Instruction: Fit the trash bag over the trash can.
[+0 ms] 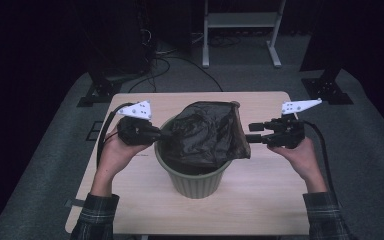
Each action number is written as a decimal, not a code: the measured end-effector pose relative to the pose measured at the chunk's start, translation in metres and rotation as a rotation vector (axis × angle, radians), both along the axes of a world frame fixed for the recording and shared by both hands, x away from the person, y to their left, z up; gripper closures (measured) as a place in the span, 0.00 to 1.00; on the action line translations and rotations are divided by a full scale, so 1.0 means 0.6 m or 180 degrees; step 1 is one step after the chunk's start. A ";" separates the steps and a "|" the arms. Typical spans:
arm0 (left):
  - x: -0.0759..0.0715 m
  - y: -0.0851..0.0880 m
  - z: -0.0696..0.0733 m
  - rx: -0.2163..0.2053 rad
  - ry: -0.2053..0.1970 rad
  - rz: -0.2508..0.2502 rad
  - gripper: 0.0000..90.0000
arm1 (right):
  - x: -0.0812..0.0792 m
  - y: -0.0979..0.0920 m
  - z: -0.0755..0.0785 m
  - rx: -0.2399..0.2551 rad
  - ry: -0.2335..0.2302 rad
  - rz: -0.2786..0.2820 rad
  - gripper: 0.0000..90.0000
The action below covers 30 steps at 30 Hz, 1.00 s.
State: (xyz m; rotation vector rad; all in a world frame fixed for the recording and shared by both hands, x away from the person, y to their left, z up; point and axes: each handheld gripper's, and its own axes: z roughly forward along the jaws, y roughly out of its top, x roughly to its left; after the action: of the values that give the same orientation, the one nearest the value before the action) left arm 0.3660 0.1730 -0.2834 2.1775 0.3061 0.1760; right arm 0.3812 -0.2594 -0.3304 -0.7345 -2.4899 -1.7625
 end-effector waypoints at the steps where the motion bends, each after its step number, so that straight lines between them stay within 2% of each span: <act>1: 0.000 0.000 0.000 -0.0005 0.0000 0.0001 1.00 | 0.001 0.003 -0.001 0.0002 0.0023 0.0016 0.47; 5: -0.001 0.002 -0.001 -0.0008 0.0007 0.0009 1.00 | 0.006 0.013 -0.008 0.0002 0.0090 0.0051 0.48; 8: -0.001 0.004 -0.002 -0.0014 0.0013 0.0016 0.99 | 0.008 0.021 -0.013 -0.0001 0.0133 0.0091 0.57; 10: 0.000 0.005 -0.003 -0.0021 0.0018 0.0008 0.99 | 0.008 0.025 -0.015 0.0012 0.0143 0.0123 0.73; 13: -0.002 0.006 -0.003 -0.0040 0.0009 0.0022 0.94 | 0.006 0.032 -0.015 -0.0028 0.0061 0.0171 0.97; 14: -0.003 0.007 -0.001 -0.0045 -0.0007 0.0027 0.90 | 0.004 0.035 -0.014 -0.0054 0.0000 0.0173 1.00; 19: -0.012 0.012 0.018 -0.0156 -0.0138 0.0093 0.67 | 0.001 0.042 -0.004 -0.0060 -0.0094 0.0145 1.00; 23: -0.022 0.007 0.049 -0.0255 -0.0299 0.0101 0.51 | 0.000 0.050 0.006 -0.0035 -0.0144 0.0164 0.97; 30: -0.033 -0.039 0.090 -0.0306 -0.0450 -0.0119 0.40 | 0.001 0.072 0.028 -0.0045 -0.0245 0.0209 0.97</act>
State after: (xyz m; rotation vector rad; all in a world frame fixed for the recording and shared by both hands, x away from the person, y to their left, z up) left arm 0.3460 0.1497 -0.2293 2.0624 0.1898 0.2869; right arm 0.3816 -0.2161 -0.3138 -0.5893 -2.5455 -1.7864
